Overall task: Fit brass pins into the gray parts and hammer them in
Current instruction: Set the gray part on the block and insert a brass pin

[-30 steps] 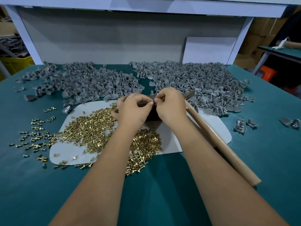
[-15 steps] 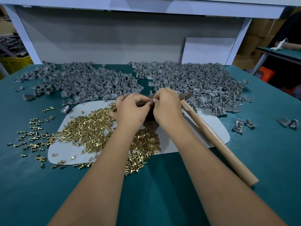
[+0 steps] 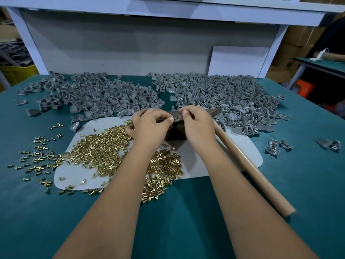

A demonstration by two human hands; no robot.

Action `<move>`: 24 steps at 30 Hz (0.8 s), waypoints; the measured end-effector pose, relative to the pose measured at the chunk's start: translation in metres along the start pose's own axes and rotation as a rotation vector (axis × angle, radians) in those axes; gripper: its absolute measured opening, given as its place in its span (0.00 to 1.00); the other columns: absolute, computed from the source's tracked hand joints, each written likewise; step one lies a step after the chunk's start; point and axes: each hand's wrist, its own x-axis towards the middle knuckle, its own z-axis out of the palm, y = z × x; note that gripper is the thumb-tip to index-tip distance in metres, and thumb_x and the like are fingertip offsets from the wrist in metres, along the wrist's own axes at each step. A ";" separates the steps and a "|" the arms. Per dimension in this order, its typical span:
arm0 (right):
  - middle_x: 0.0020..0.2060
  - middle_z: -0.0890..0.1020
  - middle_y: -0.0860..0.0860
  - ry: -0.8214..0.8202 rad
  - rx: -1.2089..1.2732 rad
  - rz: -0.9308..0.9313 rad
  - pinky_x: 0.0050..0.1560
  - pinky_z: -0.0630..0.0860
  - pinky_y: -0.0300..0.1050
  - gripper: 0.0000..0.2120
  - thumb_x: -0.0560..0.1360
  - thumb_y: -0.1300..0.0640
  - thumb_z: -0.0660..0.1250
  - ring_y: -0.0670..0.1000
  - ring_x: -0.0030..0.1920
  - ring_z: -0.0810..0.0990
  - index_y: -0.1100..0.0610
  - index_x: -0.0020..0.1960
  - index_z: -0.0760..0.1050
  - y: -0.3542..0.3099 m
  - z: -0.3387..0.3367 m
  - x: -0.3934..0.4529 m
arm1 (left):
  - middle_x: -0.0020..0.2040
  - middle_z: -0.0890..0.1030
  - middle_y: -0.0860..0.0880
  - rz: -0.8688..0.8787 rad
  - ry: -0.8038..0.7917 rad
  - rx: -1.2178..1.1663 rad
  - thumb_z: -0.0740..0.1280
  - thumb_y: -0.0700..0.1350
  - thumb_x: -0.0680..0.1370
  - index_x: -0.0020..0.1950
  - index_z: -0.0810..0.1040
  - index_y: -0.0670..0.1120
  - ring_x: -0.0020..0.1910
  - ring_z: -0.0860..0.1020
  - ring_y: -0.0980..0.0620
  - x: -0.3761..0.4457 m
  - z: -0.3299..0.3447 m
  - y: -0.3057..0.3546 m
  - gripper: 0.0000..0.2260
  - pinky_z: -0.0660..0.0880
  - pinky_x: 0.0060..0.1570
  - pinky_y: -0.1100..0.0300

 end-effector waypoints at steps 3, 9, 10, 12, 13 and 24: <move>0.51 0.78 0.48 -0.008 0.065 0.041 0.45 0.67 0.34 0.11 0.80 0.58 0.58 0.44 0.49 0.74 0.54 0.52 0.80 -0.001 -0.003 0.000 | 0.46 0.76 0.63 -0.028 -0.001 -0.077 0.73 0.45 0.75 0.35 0.78 0.60 0.69 0.65 0.49 0.001 0.001 0.000 0.12 0.58 0.72 0.43; 0.51 0.78 0.48 -0.007 0.028 0.047 0.46 0.67 0.38 0.11 0.80 0.58 0.59 0.45 0.49 0.74 0.54 0.52 0.80 -0.001 -0.002 0.000 | 0.46 0.77 0.64 -0.023 -0.010 -0.065 0.73 0.47 0.75 0.36 0.78 0.60 0.70 0.63 0.50 0.000 0.000 0.000 0.11 0.57 0.72 0.42; 0.51 0.78 0.48 -0.008 0.021 0.045 0.45 0.67 0.37 0.11 0.80 0.58 0.59 0.45 0.49 0.74 0.54 0.52 0.80 0.000 -0.002 0.000 | 0.47 0.77 0.63 -0.018 -0.005 -0.039 0.73 0.48 0.75 0.36 0.78 0.61 0.70 0.61 0.50 0.000 0.000 0.000 0.11 0.57 0.72 0.42; 0.50 0.78 0.48 -0.001 -0.003 0.032 0.42 0.66 0.35 0.10 0.79 0.57 0.60 0.44 0.47 0.73 0.53 0.50 0.80 0.000 -0.002 0.000 | 0.49 0.77 0.62 -0.005 -0.003 0.020 0.73 0.49 0.75 0.35 0.77 0.61 0.70 0.61 0.50 -0.001 -0.001 0.001 0.11 0.57 0.71 0.42; 0.49 0.78 0.47 0.005 -0.027 0.020 0.41 0.65 0.35 0.09 0.79 0.56 0.61 0.44 0.47 0.73 0.53 0.49 0.80 0.000 -0.002 0.000 | 0.51 0.76 0.62 0.000 0.000 0.052 0.72 0.49 0.76 0.35 0.76 0.61 0.70 0.61 0.50 -0.001 -0.001 0.001 0.11 0.56 0.71 0.41; 0.43 0.78 0.49 0.051 -0.298 -0.075 0.41 0.66 0.42 0.04 0.74 0.58 0.67 0.50 0.44 0.75 0.54 0.40 0.78 -0.004 0.006 0.003 | 0.58 0.79 0.63 0.040 0.037 0.258 0.70 0.54 0.76 0.40 0.78 0.62 0.71 0.59 0.52 0.000 0.000 0.002 0.05 0.52 0.70 0.40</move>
